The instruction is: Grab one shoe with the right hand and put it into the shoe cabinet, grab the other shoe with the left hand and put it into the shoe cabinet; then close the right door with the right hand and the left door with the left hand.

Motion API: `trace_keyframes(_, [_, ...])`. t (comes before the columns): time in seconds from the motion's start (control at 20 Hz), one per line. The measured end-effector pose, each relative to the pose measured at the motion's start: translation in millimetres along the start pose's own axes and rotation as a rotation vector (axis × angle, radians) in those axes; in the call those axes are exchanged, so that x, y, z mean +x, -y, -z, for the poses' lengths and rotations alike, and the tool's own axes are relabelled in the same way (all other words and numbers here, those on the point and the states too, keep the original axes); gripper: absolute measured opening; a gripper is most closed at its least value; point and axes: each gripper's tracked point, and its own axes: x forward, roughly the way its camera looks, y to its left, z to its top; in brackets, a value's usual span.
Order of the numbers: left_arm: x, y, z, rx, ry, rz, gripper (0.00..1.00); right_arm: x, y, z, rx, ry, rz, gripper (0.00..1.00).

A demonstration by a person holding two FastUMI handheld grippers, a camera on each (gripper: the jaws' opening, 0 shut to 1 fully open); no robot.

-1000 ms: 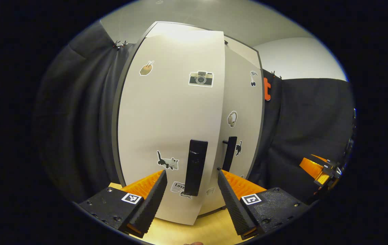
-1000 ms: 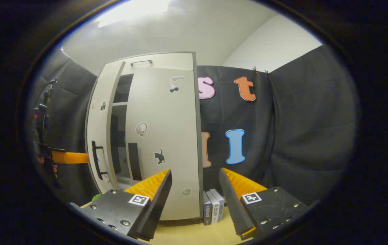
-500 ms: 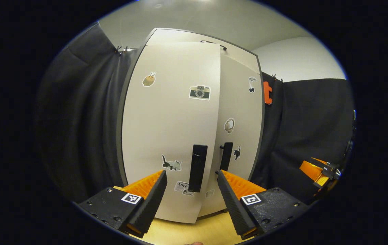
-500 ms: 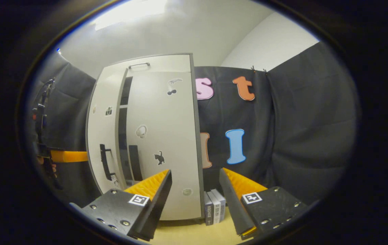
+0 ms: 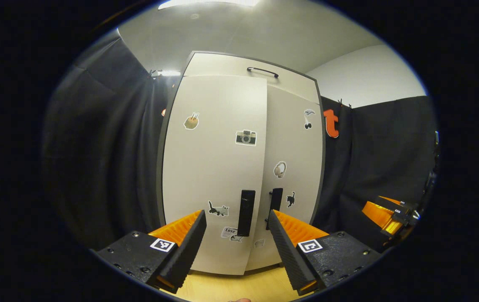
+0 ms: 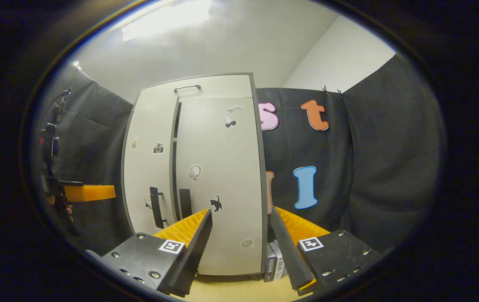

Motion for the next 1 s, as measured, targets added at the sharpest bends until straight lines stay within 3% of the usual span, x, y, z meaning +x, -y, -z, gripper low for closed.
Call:
trace_keyframes(0.6, [-9.1,-3.2,-2.1,-0.005,0.006,-0.024,0.91,-5.4,-7.9,-1.1,0.007,0.001,-0.024,0.84])
trace_keyframes(0.7, [-9.1,-3.6,-1.9,-0.006,0.006,-0.028,0.91,-4.7,-9.0,-2.0,0.005,0.002,-0.026,0.80])
trace_keyframes(0.75, [-8.8,-3.5,-1.5,-0.007,0.006,-0.028,0.91,-4.5,-9.2,-2.2,0.002,0.002,-0.027,0.84])
trace_keyframes(0.85, [-8.9,-3.7,-0.7,-0.008,0.005,-0.031,0.91,-3.6,-9.3,-1.1,-0.001,0.001,-0.027,0.80])
trace_keyframes(1.0, [-8.6,-4.9,-1.4,-0.006,0.005,-0.044,0.91,-1.9,-8.9,-0.3,0.000,0.000,-0.025,0.84])
